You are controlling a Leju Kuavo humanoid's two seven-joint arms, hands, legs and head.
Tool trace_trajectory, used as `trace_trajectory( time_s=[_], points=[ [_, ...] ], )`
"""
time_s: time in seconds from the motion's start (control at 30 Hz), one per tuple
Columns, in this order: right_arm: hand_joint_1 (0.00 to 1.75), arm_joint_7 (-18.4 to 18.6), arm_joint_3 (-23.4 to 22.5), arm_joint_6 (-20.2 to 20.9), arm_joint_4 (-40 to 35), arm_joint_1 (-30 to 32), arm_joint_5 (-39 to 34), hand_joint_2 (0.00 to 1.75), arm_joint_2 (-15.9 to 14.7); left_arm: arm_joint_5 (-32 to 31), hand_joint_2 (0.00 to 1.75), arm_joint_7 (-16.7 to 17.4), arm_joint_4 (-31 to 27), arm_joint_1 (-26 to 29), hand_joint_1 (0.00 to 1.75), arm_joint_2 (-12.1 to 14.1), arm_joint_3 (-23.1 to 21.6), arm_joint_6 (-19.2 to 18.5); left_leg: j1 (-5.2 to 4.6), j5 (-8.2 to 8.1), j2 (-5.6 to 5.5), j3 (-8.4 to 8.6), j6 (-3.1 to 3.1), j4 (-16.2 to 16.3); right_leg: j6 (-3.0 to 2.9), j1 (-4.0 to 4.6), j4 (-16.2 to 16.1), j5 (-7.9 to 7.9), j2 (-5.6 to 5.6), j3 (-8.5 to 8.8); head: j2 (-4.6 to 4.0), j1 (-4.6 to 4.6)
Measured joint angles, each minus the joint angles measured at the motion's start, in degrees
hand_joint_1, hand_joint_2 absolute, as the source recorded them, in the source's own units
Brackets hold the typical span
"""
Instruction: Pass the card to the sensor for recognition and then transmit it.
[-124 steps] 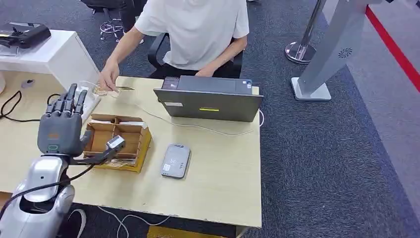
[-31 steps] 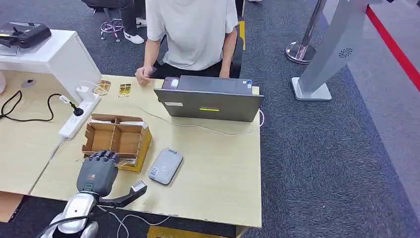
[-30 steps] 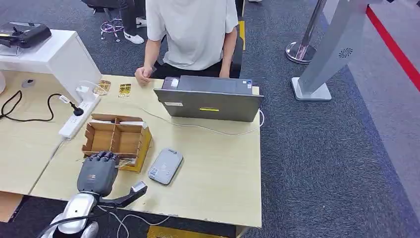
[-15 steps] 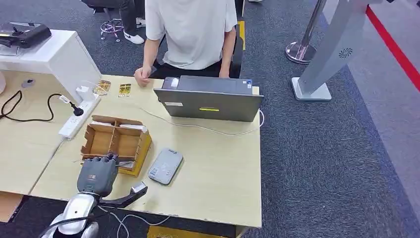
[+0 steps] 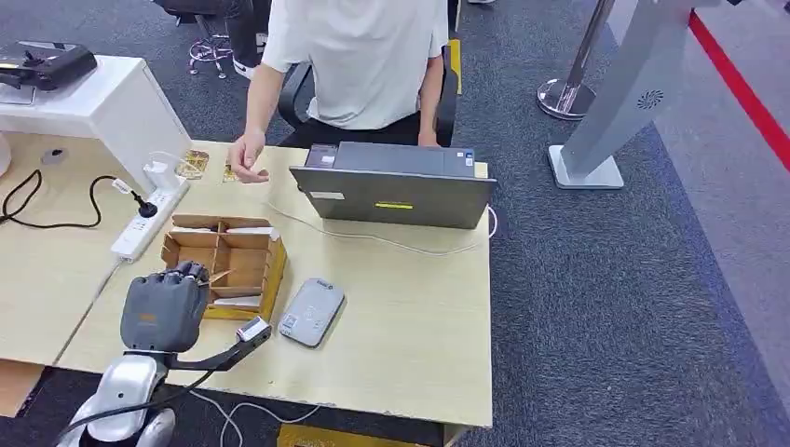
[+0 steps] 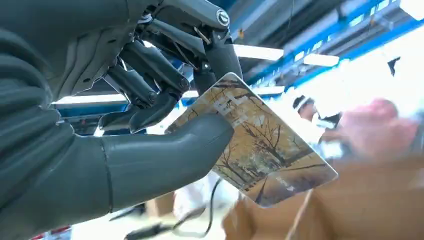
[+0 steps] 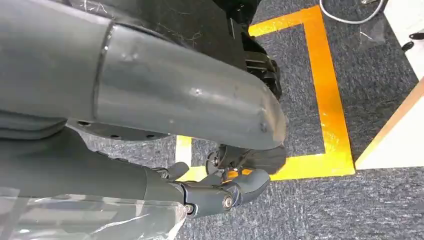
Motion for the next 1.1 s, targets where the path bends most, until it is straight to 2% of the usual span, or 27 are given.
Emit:
trace_trajectory(
  time_s=[0.1,0.2,0.4,0.43,0.5,0.57,0.63,0.77,0.93,1.1],
  points=[
    [0.0,0.0,-1.4,-0.2,0.0,0.0,0.0,0.0,0.0,0.0,1.75,-0.2,-8.1,-1.9,1.75,0.5,-3.4,-3.7,-0.01,0.0,-0.01,-0.03,0.0,0.0,0.0,-0.01,0.0,0.0,0.0,0.02,0.0,0.02],
    [0.0,-0.1,-2.7,-0.6,0.0,0.0,0.0,0.0,0.0,0.0,1.75,-0.3,-14.4,-3.5,1.75,0.6,-7.1,-5.3,-0.01,-0.01,0.03,-0.03,0.01,0.0,0.0,-0.01,0.0,0.0,0.03,0.01,0.0,0.02],
    [0.0,0.0,-3.7,-0.6,0.0,0.0,0.0,0.0,0.0,0.0,1.75,-0.1,-20.3,-5.0,1.75,0.6,-9.2,-5.5,0.0,-0.01,0.02,-0.02,0.01,0.0,0.0,0.0,0.0,0.0,0.02,-0.01,0.0,0.02],
    [0.0,0.0,-3.7,-0.5,0.0,0.0,0.1,0.0,0.0,0.0,1.75,1.0,-20.4,-5.3,1.75,0.7,-9.2,-5.9,0.0,-0.01,0.02,-0.02,0.0,0.0,0.0,0.0,0.0,0.0,0.02,-0.01,0.0,0.0],
    [0.0,0.2,-3.5,0.1,0.0,0.0,0.3,0.0,0.0,0.1,1.75,8.0,-20.0,-6.6,1.75,3.2,-9.2,-8.2,0.04,0.0,0.02,-0.03,-0.01,0.0,-0.01,0.03,0.0,0.0,0.02,-0.03,0.0,0.0],
    [0.0,0.5,-2.9,0.5,0.0,0.0,0.5,0.0,0.0,0.1,1.75,12.6,-17.1,-8.6,1.75,7.0,-8.8,-8.4,0.04,0.02,0.01,-0.01,-0.03,0.0,-0.01,0.02,0.1,-0.01,0.01,-0.02,0.0,-0.02],
    [0.0,0.7,-2.0,0.8,0.0,-0.1,0.6,0.0,0.0,0.1,1.75,12.0,-12.4,-9.3,1.75,9.5,-6.9,-7.4,0.05,0.05,0.03,0.01,-0.08,0.0,-0.02,0.03,0.1,0.0,0.04,-0.03,0.0,0.02],
    [0.0,1.0,-1.1,0.8,0.0,-0.1,0.6,0.0,0.0,0.2,1.75,10.7,-5.6,-10.1,1.75,11.7,-3.1,-6.4,0.04,0.07,0.04,-0.01,-0.1,0.0,-0.04,0.03,0.1,0.01,0.06,-0.05,0.0,0.0],
    [0.0,1.2,-0.4,0.5,0.0,-0.1,0.5,0.0,0.0,0.1,1.75,12.5,-2.5,-11.6,1.75,12.8,-2.7,-8.2,0.01,0.07,0.01,-0.05,-0.09,0.0,-0.03,0.0,0.1,0.0,0.03,-0.05,0.0,0.0],
    [0.0,1.2,-0.3,0.5,0.0,-0.2,0.4,0.0,0.0,0.1,1.75,13.2,-1.3,-11.8,1.75,13.0,-2.7,-8.5,0.01,0.06,0.0,-0.05,-0.09,0.0,-0.03,0.01,0.1,0.0,0.03,-0.07,0.0,0.0]
  ],
)
